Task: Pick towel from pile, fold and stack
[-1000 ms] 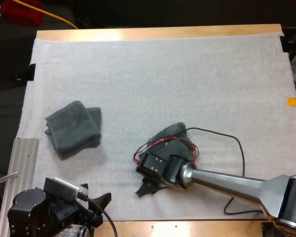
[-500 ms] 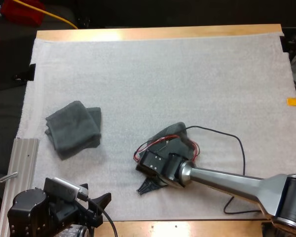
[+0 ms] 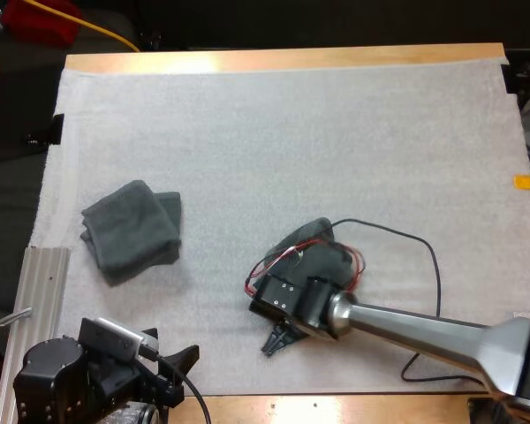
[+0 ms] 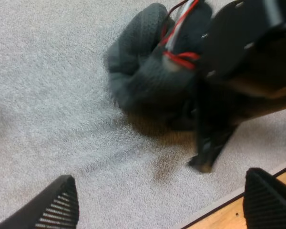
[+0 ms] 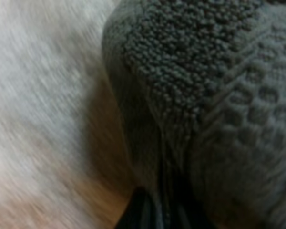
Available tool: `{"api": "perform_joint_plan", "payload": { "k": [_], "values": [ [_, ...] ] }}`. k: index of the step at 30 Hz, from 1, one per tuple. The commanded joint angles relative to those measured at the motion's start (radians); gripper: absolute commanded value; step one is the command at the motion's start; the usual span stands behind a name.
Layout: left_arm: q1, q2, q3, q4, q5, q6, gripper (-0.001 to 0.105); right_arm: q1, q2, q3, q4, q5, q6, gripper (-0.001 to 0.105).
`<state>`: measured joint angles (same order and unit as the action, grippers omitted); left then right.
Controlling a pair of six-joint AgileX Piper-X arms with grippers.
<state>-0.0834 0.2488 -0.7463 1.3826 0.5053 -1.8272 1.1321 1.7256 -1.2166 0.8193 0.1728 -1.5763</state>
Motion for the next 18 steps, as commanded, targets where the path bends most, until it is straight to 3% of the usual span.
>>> {"api": "perform_joint_plan", "payload": {
  "k": [1,7,18],
  "values": [
    [-0.004,0.0,-0.008,-0.005,0.006,0.0,0.069,-0.001,-0.05,-0.018,0.05,0.043,-0.048,0.001],
    [-0.004,0.0,-0.008,-0.005,0.006,0.004,0.069,-0.001,-0.19,-0.112,0.139,0.169,-0.156,0.001],
    [-0.004,0.0,-0.008,-0.005,0.006,0.004,0.069,-0.001,-0.268,-0.487,0.205,0.419,-0.45,0.001]
  ]
}}
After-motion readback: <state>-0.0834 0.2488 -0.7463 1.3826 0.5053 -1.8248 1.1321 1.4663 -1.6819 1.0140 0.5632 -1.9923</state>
